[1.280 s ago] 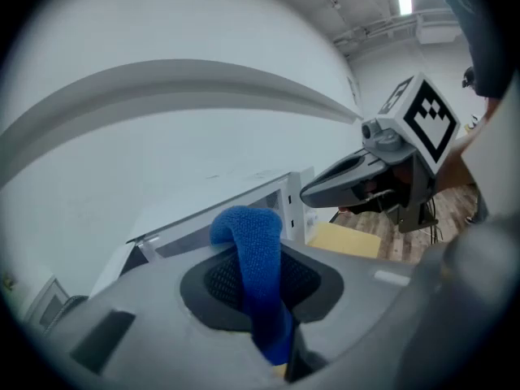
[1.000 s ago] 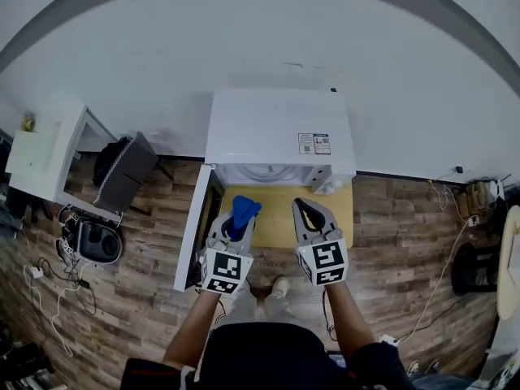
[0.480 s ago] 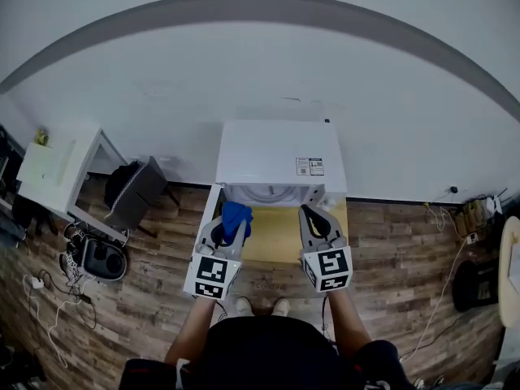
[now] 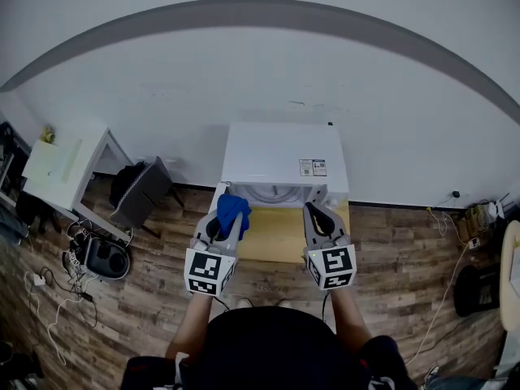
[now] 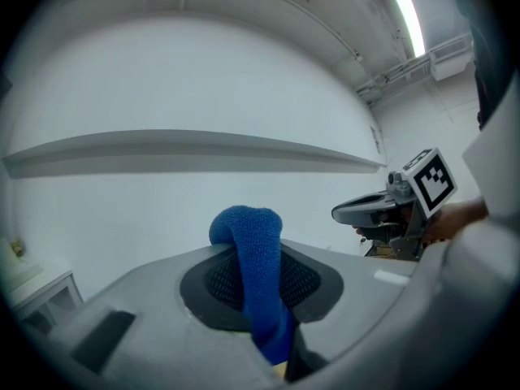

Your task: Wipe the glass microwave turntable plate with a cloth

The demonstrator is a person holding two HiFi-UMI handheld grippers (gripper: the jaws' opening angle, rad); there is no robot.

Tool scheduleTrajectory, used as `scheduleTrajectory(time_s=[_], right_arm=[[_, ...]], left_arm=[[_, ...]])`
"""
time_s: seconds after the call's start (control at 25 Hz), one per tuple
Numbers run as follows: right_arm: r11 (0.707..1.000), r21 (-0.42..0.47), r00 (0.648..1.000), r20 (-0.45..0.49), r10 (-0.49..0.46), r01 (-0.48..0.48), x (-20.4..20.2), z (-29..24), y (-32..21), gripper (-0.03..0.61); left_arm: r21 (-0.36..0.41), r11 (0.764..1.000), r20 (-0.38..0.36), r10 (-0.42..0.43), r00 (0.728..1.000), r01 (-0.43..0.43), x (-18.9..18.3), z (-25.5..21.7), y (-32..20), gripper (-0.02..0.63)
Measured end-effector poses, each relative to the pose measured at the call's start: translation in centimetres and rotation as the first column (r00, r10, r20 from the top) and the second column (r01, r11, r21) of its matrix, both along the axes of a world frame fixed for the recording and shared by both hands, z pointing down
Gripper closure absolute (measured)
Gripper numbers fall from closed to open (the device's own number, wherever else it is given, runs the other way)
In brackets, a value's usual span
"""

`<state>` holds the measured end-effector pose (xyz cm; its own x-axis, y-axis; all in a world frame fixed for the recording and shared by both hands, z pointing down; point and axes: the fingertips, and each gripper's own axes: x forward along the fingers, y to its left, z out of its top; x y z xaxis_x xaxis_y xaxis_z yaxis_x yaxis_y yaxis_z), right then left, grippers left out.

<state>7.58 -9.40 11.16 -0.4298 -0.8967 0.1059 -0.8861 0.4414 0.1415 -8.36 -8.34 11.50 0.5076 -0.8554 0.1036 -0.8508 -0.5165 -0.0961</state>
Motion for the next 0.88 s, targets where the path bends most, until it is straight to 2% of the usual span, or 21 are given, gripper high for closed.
scheduleTrajectory(time_s=[0.56, 0.88], right_arm=[[1.000, 0.007, 1.000, -0.008, -0.001, 0.002, 0.4, -0.4, -1.2, 0.569], [0.999, 0.034, 1.000, -0.005, 0.014, -0.014, 1.1, -1.3, -1.8, 0.569]], left_arm=[[0.103, 0.995, 0.084, -0.003, 0.996, -0.006, 1.0, -2.6, -1.4, 0.557], [0.097, 0.995, 0.085, 0.022, 0.996, -0.030, 1.8, -2.7, -1.5, 0.557]])
